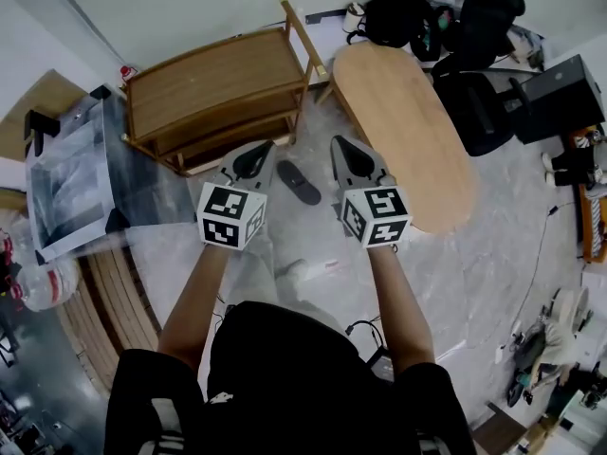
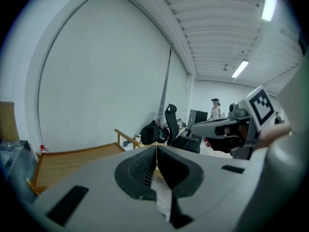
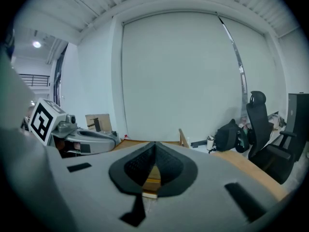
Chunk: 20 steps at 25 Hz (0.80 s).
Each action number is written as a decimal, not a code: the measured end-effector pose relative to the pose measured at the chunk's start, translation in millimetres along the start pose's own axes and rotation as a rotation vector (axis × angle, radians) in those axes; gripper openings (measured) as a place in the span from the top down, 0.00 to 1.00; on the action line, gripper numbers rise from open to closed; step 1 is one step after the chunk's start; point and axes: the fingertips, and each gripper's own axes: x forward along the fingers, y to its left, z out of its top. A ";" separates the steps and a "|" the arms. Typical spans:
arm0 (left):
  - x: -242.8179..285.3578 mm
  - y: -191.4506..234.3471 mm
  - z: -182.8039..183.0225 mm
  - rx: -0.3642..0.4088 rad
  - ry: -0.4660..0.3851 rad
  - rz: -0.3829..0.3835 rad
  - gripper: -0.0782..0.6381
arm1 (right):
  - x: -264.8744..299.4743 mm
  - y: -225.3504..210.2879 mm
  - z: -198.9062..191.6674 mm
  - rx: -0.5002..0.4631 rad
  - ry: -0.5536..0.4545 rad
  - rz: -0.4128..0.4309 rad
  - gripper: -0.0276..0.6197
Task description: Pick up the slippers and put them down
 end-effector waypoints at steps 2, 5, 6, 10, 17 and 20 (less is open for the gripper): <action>-7.5 -6.5 7.4 -0.001 -0.020 -0.002 0.88 | -8.6 4.8 9.4 -0.021 -0.022 -0.001 0.96; -23.8 -17.8 16.5 -0.017 -0.040 -0.005 0.88 | -26.7 13.0 20.4 -0.034 -0.047 -0.002 0.96; -29.0 -21.0 20.5 -0.013 -0.048 -0.003 0.88 | -32.1 15.4 25.0 -0.034 -0.057 0.001 0.96; -47.3 -27.1 38.9 0.012 -0.086 0.012 0.88 | -47.5 24.5 44.8 -0.044 -0.099 0.012 0.96; -81.6 -46.4 67.9 0.030 -0.146 0.024 0.88 | -81.7 37.6 73.4 -0.062 -0.163 0.029 0.96; -92.0 -56.9 79.5 0.054 -0.167 0.017 0.88 | -92.5 43.7 81.8 -0.070 -0.187 0.033 0.96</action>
